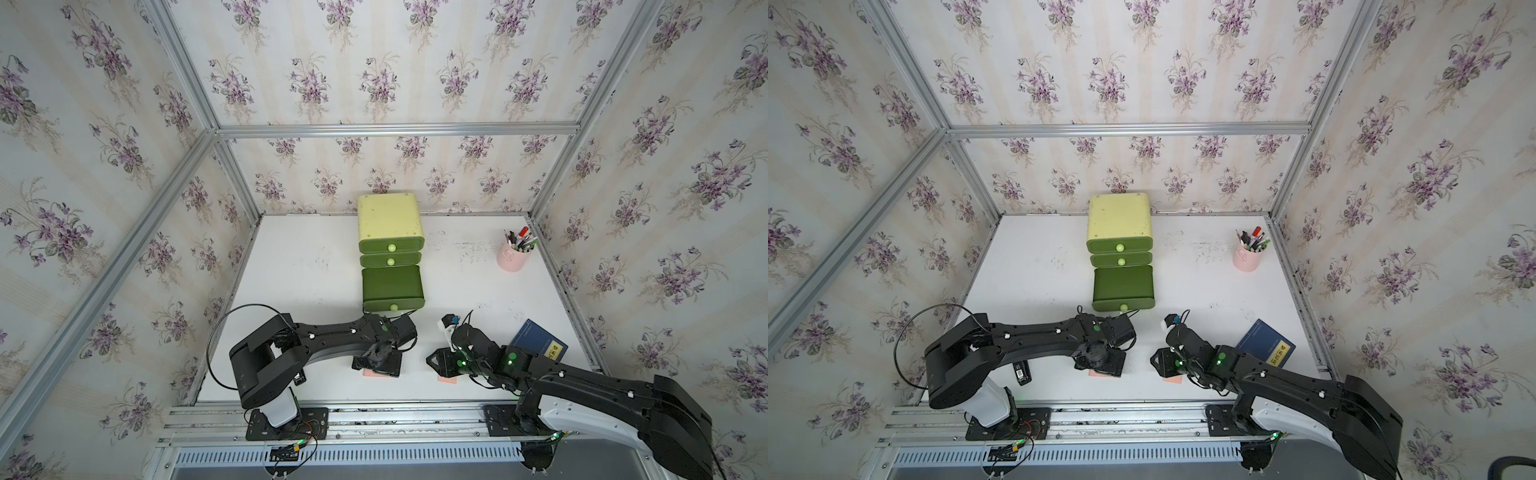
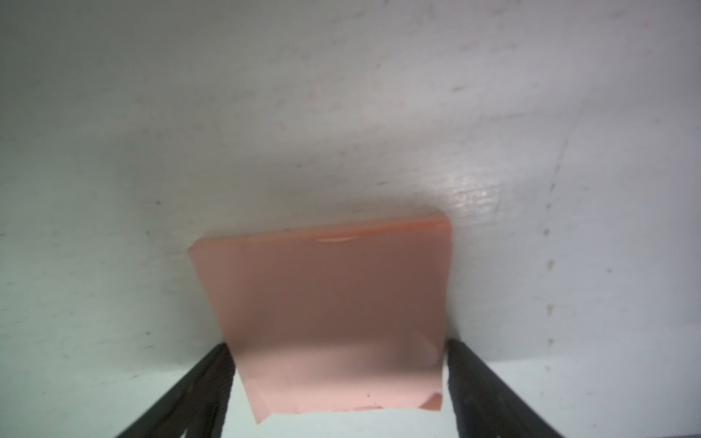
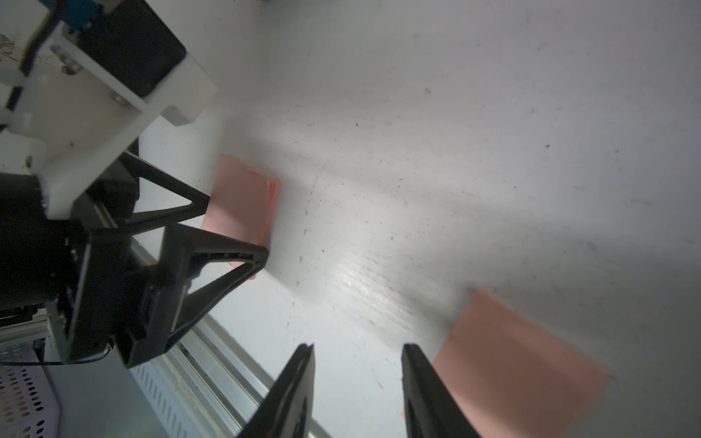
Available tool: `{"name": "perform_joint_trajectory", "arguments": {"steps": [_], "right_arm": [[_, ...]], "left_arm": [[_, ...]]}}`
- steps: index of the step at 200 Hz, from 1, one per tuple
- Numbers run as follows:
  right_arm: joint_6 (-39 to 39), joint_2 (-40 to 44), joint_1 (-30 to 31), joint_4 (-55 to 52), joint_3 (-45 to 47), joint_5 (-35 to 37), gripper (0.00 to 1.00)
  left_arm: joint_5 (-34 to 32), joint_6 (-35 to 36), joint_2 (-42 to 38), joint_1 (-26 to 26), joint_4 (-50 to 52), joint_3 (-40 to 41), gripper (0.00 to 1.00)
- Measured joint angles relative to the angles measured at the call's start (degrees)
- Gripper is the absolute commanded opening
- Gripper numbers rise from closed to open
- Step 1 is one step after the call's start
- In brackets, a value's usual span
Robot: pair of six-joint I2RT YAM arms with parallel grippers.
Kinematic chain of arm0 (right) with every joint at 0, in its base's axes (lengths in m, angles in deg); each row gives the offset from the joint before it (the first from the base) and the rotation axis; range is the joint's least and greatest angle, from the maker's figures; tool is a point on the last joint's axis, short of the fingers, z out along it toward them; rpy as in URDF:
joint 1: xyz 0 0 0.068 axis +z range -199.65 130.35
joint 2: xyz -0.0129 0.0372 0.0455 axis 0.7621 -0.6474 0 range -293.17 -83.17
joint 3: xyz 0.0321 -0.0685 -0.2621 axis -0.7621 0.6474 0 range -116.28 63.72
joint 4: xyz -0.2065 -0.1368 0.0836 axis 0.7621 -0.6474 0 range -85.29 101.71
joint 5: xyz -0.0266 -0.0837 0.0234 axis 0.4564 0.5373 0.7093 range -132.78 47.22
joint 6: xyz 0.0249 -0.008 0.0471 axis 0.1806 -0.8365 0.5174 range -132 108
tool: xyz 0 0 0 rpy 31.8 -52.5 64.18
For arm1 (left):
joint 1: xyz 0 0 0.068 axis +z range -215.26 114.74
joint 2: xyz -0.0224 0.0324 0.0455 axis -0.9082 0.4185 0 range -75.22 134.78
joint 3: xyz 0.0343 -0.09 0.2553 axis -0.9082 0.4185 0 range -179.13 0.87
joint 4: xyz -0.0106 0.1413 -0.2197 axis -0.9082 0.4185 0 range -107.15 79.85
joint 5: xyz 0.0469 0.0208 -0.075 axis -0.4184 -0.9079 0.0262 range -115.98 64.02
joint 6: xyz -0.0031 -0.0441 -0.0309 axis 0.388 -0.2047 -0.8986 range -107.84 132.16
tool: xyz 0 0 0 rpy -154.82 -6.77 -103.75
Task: Please put the sticky notes in the drawer by color
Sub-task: Pick up the sticky notes from the center of the board, then place the sticky notes in the drawer.
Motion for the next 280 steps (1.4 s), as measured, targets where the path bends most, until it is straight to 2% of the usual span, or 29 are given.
{"name": "perform_joint_trajectory", "arguments": {"steps": [25, 39, 62, 126, 148, 192, 223, 280], "right_arm": [[-0.02, 0.02, 0.0, 0.07, 0.0, 0.07, 0.43], [-0.13, -0.35, 0.0, 0.26, 0.0, 0.07, 0.43], [-0.26, -1.36, 0.0, 0.68, 0.0, 0.07, 0.43], [-0.72, -3.13, 0.0, 3.67, -0.55, -1.25, 0.43], [-0.81, -2.01, 0.0, 4.76, -1.25, -1.79, 0.55], [-2.05, -0.22, -1.66, 5.27, -3.58, -1.4, 0.59], [-3.26, 0.33, -3.56, 4.37, -5.03, -0.74, 0.6], [-3.43, 0.98, -5.97, 0.17, -5.09, 0.11, 0.6]], "left_arm": [[-0.26, 0.07, 0.2, -0.28, -0.28, -0.02, 0.7], [-0.24, 0.2, 0.17, -0.28, -0.22, -0.02, 0.61], [-0.46, 0.7, -0.42, -0.11, -0.15, 0.0, 0.57], [1.09, 3.17, -5.14, 2.64, 0.72, -1.4, 0.58], [1.03, 4.87, -8.37, 4.98, 2.21, -4.79, 0.58], [-0.42, 9.57, -9.29, 11.08, 6.34, -12.74, 0.58], [-2.14, 12.33, -8.2, 14.56, 8.57, -17.4, 0.58], [-5.51, 16.02, 0.0, 18.4, 9.84, -27.19, 0.59]]}}
